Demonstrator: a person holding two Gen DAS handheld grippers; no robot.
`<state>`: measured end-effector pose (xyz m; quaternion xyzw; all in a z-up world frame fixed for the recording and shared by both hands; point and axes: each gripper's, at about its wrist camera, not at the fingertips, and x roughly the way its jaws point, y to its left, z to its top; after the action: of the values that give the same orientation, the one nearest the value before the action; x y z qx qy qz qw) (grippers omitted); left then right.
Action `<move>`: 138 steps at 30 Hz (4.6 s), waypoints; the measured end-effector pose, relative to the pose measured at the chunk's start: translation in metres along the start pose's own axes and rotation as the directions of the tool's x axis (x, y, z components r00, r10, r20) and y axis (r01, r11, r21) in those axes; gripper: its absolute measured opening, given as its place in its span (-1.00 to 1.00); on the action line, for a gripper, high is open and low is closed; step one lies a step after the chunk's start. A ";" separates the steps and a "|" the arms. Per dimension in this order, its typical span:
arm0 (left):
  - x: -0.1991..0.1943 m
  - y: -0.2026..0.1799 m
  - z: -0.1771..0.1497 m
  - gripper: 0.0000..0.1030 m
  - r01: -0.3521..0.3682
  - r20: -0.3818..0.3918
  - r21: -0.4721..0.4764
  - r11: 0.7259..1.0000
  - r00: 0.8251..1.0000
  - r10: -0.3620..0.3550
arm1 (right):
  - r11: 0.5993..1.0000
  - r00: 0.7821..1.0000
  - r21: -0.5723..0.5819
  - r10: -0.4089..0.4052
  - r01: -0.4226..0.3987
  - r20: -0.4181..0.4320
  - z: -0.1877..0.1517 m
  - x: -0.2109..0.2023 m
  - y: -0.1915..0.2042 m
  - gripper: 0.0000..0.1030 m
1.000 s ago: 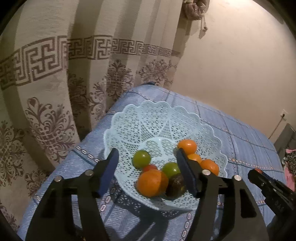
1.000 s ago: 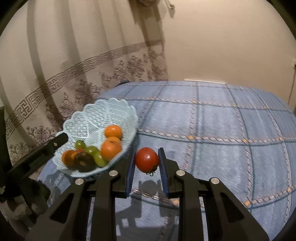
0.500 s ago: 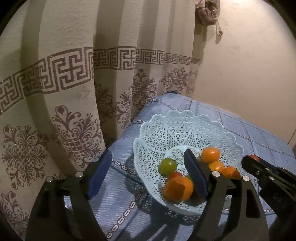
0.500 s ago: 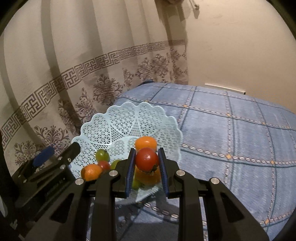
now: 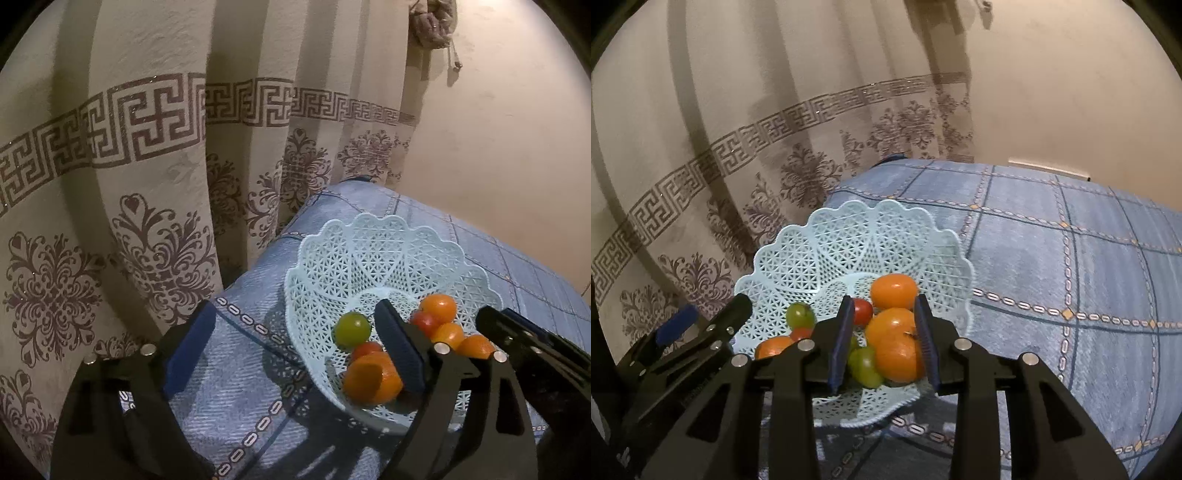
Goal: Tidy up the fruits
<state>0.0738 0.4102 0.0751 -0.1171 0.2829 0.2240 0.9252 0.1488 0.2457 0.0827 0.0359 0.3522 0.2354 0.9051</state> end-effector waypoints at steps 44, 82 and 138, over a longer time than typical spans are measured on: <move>-0.044 -0.001 -0.032 0.94 0.043 0.008 0.156 0.987 0.999 -0.045 | 0.995 0.987 0.006 -0.102 0.102 0.122 -0.059 -0.064 -0.024 0.75; -0.047 -0.008 -0.041 0.94 0.014 0.034 0.263 0.965 0.999 -0.024 | 0.972 0.979 -0.138 -0.173 0.188 0.110 -0.067 -0.063 0.001 0.90; -0.043 -0.011 -0.043 0.94 0.019 0.024 0.297 0.955 0.999 -0.028 | 0.973 0.981 -0.143 -0.168 0.180 0.092 -0.070 -0.058 0.004 0.90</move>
<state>0.0262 0.3709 0.0658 0.0227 0.2989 0.1697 0.9388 0.0648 0.2159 0.0670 -0.0543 0.2990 0.1794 0.9356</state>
